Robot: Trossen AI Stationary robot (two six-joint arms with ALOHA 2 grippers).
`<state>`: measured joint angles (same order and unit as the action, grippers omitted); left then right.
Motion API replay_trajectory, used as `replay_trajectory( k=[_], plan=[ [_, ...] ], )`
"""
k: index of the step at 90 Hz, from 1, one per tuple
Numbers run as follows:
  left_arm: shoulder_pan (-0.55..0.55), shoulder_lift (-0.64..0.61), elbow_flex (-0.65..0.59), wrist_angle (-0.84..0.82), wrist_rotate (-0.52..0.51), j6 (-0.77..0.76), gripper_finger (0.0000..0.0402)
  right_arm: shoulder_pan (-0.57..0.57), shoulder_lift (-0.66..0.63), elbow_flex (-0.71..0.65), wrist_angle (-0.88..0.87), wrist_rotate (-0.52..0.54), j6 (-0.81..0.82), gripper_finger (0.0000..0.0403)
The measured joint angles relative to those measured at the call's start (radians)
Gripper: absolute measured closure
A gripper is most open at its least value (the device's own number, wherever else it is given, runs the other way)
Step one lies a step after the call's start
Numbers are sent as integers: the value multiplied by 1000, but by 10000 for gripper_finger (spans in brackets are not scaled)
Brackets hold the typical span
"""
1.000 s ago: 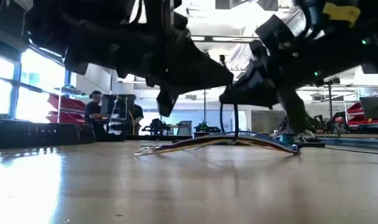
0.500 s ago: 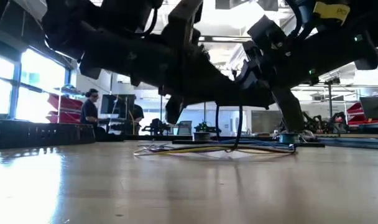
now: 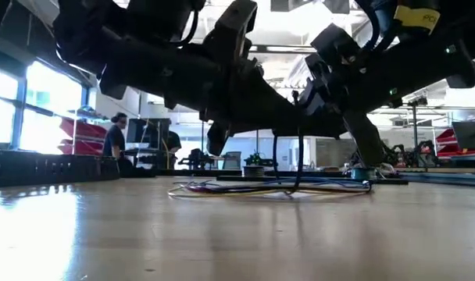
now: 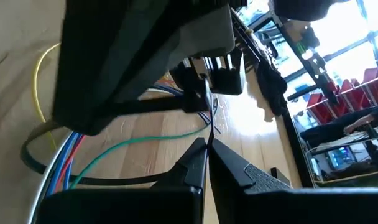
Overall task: Ziptie cables
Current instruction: Insert the cable zip tie into the cable wires
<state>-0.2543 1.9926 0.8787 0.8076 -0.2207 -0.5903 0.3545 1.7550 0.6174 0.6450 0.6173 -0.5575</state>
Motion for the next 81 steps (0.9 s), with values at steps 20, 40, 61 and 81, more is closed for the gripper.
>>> replay_trajectory(
  k=[20,40,61,81],
  plan=[
    [-5,0,0,1,-14,0,402,28,0,0,-8,47,-6,403],
    [-18,0,0,5,-21,-20,402,26,0,0,-21,54,0,403],
    [-29,0,0,4,-28,-30,402,23,0,0,-21,54,0,403],
    [-27,-1,0,-3,-29,-40,402,24,0,1,-21,68,-1,403]
  ],
)
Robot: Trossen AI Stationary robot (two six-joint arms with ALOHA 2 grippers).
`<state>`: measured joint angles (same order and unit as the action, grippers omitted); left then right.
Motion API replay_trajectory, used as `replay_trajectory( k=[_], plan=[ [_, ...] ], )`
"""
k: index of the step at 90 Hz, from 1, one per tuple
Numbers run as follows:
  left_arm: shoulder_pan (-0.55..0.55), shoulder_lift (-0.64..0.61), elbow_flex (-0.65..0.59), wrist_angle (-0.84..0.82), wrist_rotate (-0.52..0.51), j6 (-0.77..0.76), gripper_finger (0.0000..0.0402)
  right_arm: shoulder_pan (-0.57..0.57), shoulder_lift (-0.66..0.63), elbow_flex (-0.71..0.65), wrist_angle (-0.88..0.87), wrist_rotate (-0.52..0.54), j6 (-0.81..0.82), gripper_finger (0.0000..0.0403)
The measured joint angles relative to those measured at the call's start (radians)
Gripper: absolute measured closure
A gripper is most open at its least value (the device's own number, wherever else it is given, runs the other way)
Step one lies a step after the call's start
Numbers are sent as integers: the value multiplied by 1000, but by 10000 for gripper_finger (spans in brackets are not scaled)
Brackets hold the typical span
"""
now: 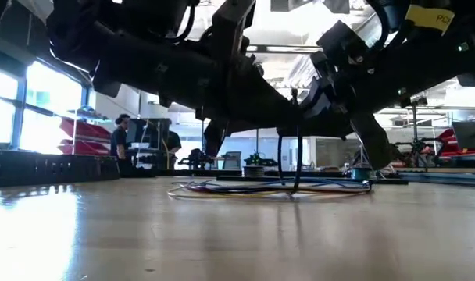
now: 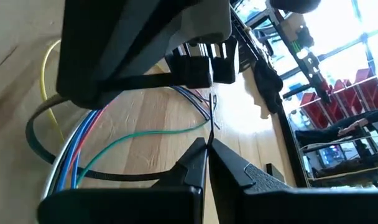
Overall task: Ziptie cables
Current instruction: Insert the cable zip tie into the cable wires
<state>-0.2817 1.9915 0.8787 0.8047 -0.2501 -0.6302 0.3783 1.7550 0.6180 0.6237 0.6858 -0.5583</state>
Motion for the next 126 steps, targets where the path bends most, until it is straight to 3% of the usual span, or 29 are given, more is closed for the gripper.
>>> replay_trajectory(
  k=[126],
  plan=[
    [15,-1,-1,-32,-23,-40,402,-5,0,3,0,11,-26,403]
  ],
)
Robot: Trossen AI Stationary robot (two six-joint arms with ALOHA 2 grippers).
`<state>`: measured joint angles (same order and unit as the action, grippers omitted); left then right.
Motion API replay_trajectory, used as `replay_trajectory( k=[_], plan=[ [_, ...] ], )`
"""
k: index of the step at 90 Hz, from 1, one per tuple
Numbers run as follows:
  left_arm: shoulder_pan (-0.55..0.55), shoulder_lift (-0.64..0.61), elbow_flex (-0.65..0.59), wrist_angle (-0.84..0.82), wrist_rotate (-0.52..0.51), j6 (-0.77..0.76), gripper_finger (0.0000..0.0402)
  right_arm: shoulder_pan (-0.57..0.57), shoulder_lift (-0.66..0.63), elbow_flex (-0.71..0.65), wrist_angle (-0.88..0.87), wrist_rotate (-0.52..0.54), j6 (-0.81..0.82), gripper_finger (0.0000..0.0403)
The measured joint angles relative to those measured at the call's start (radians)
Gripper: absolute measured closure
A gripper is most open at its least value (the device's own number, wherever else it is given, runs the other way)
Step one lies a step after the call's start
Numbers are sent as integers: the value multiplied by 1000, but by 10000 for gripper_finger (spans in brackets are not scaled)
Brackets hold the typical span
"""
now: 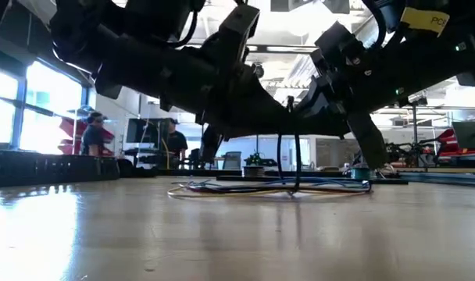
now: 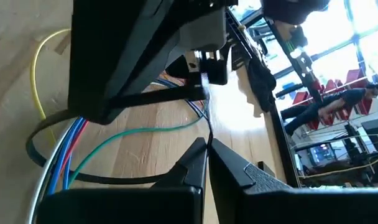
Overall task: Ziptie cables
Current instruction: Insert the cable zip tie into the cable wires
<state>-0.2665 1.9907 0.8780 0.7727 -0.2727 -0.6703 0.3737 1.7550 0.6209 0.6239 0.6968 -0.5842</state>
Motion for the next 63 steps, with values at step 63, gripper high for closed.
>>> replay_trajectory(
  k=[63],
  plan=[
    [16,0,-10,6,0,-76,402,39,0,0,8,75,-57,403]
  ],
)
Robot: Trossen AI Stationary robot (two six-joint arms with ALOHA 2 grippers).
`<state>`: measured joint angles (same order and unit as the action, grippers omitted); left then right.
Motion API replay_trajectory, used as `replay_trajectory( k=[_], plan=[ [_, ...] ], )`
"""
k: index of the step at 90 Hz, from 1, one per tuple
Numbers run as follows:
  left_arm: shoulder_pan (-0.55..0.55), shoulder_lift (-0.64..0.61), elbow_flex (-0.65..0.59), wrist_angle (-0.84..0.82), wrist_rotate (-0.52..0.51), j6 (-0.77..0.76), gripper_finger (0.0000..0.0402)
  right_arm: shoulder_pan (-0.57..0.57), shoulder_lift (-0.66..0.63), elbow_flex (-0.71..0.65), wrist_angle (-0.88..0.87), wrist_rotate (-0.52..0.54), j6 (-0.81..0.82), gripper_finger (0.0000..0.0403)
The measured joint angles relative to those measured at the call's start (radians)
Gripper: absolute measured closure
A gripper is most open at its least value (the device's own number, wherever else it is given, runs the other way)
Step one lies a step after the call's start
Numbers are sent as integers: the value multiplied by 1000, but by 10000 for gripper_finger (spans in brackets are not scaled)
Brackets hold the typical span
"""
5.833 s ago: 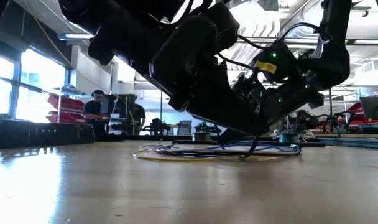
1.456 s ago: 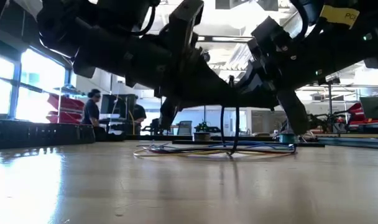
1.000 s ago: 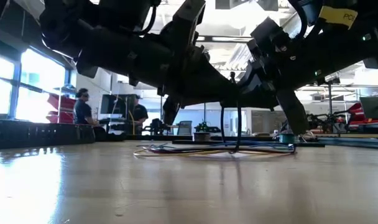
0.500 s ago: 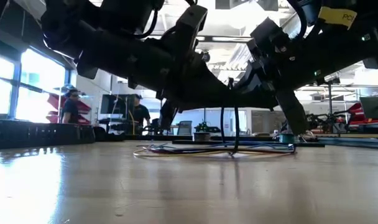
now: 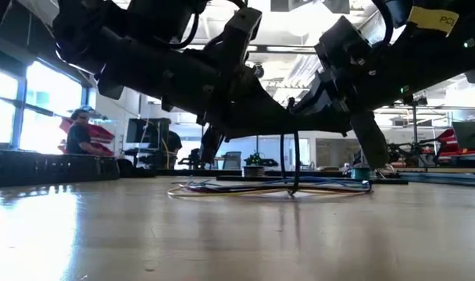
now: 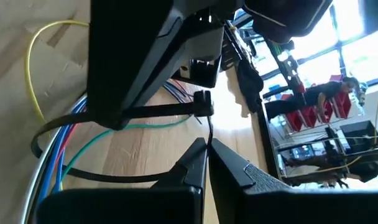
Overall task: Ziptie cables
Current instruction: Insert the cable zip tie into the cable wires
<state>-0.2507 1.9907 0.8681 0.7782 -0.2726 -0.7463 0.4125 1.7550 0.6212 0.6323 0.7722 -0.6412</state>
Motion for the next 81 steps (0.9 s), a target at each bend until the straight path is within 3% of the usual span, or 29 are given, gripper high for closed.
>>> replay_trajectory(
  k=[49,68,81],
  plan=[
    [22,0,-38,56,64,-3,402,29,0,0,63,17,-93,403],
    [21,0,-38,52,65,7,402,29,-1,0,-39,35,-78,400],
    [21,0,-38,51,65,8,402,29,-47,0,-151,-2,5,373]
  ],
)
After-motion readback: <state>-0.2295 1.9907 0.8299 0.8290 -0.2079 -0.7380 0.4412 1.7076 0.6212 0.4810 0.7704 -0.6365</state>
